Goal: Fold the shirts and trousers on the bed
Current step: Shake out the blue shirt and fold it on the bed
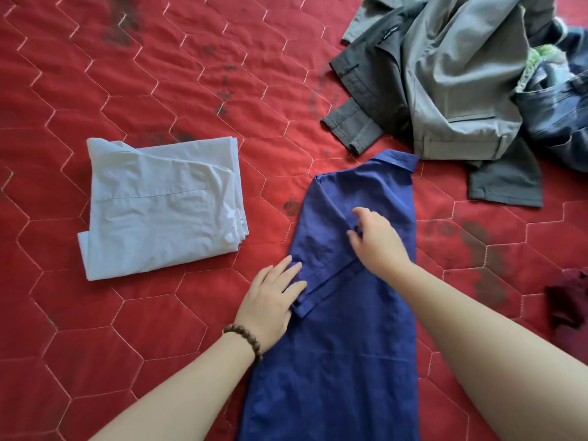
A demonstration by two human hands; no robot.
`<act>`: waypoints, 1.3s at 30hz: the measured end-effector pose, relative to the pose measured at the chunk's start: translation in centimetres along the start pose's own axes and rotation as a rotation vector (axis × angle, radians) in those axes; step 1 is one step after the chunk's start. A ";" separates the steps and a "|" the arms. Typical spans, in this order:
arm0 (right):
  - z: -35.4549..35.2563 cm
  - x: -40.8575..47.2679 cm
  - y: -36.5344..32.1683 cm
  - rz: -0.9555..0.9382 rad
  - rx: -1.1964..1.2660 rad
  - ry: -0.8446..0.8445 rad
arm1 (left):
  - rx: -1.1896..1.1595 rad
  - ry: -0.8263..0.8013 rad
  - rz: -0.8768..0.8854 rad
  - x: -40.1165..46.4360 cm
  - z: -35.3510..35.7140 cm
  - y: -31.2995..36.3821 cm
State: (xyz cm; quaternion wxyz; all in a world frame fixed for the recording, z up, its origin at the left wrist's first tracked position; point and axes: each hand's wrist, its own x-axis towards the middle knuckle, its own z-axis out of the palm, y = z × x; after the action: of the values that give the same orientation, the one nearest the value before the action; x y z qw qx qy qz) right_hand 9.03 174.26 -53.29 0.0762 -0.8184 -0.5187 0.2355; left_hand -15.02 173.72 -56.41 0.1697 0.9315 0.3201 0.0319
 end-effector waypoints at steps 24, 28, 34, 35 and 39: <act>3.4 1.1 -2.5 -0.465 -0.136 0.471 | 0.035 0.222 -0.161 6.2 -0.7 -1.6; 6.4 0.1 -0.9 -0.493 -0.261 0.214 | 0.136 0.021 -0.033 10.3 0.7 -2.9; 7.2 -0.9 0.0 -0.253 -0.381 0.115 | 0.291 -0.023 -0.036 10.5 1.4 -2.5; 7.2 -1.0 -0.1 -0.209 -0.375 0.118 | 0.290 -0.017 -0.036 10.7 1.4 -2.5; 7.4 -1.3 0.6 -0.167 -0.395 0.115 | 0.301 -0.062 -0.030 10.9 1.8 -3.0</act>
State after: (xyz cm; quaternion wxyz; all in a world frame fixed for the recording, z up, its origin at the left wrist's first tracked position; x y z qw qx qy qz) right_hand 5.66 171.93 -59.59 -0.0370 -0.7835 -0.6157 0.0749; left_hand -7.81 182.08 -59.65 0.0384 0.9420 0.3299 -0.0481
